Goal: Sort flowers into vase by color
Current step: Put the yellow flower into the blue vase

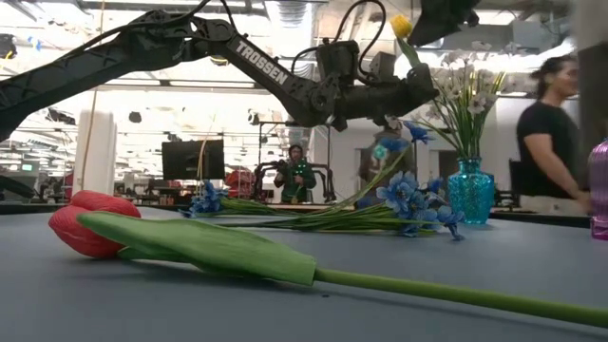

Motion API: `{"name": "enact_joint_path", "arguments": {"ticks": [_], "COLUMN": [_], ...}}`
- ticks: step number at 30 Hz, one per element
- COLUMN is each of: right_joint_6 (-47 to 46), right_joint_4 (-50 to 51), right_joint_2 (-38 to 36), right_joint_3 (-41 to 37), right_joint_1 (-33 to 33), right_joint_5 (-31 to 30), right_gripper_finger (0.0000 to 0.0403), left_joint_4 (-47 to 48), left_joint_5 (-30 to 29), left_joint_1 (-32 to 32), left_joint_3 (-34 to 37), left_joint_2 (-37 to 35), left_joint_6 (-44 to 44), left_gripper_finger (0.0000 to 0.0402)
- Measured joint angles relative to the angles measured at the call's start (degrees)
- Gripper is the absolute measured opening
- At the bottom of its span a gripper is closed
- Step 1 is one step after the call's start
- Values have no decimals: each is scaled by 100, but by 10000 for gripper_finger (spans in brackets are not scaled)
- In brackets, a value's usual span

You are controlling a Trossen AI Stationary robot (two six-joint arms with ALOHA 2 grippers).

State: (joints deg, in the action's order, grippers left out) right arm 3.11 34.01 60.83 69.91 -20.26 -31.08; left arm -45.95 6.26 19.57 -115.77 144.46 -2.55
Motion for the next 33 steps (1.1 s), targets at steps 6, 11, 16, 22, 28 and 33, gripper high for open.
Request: {"name": "enact_joint_path", "arguments": {"ticks": [6, 11, 16, 22, 28, 33], "right_joint_6": [37, 39, 52, 56, 123, 132], "right_joint_4": [-51, -49, -4, 23, 48, 183], "right_joint_2": [192, 305, 288, 243, 246, 246], "right_joint_3": [0, 0, 0, 0, 0, 0], "right_joint_1": [-58, -58, -58, -58, -58, -57], "right_joint_5": [130, 126, -55, -224, -228, -377], "right_gripper_finger": [175, 155, 117, 61, 25, 25], "left_joint_4": [0, 4, 7, 15, 22, 43], "left_joint_5": [2, 2, 2, 2, -55, -79], "left_joint_1": [0, 2, 2, 2, 1, 1], "left_joint_3": [0, 0, 0, 0, 0, 0], "left_joint_2": [0, 0, 0, 0, 0, 0], "left_joint_6": [0, 0, 0, 39, 1, 127], "left_gripper_finger": [0, 0, 0, 0, 0, 16]}}
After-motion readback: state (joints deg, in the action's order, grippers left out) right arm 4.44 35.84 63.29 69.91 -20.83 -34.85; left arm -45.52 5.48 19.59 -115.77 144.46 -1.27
